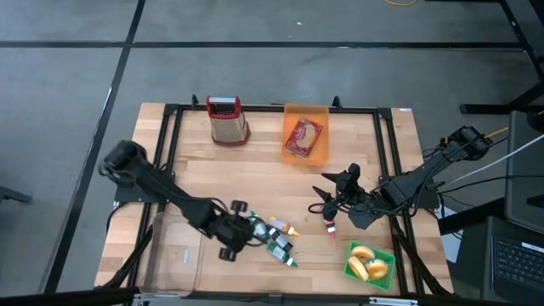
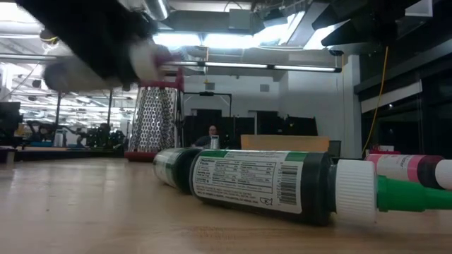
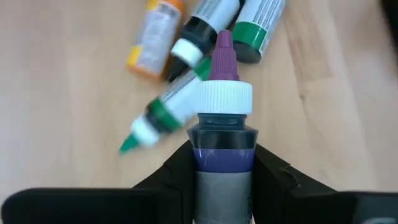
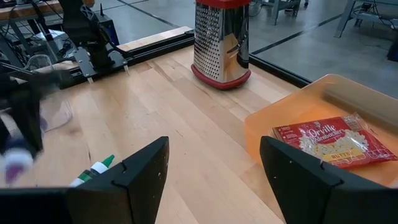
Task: Pick & Place Food Item
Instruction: Put the violet food coloring bottle into the transparent bin
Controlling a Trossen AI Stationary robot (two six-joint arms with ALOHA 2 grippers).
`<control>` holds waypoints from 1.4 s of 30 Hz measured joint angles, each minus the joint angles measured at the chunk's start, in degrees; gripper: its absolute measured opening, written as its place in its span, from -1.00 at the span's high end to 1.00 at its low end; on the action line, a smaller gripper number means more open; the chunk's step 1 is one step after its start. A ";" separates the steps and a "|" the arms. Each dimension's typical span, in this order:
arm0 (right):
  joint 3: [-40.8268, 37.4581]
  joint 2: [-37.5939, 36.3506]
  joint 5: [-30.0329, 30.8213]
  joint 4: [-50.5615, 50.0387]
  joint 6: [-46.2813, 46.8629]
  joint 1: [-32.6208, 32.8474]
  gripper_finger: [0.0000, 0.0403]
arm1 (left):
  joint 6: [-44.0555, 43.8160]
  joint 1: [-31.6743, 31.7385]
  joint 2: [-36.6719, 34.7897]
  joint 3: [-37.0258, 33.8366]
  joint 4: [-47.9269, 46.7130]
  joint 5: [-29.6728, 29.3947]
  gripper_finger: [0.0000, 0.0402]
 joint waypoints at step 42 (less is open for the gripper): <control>0.00 0.00 0.11 1.43 -2.45 -2.49 -0.27 | -57.01 -26.21 -13.54 -10.21 -24.96 3.82 0.06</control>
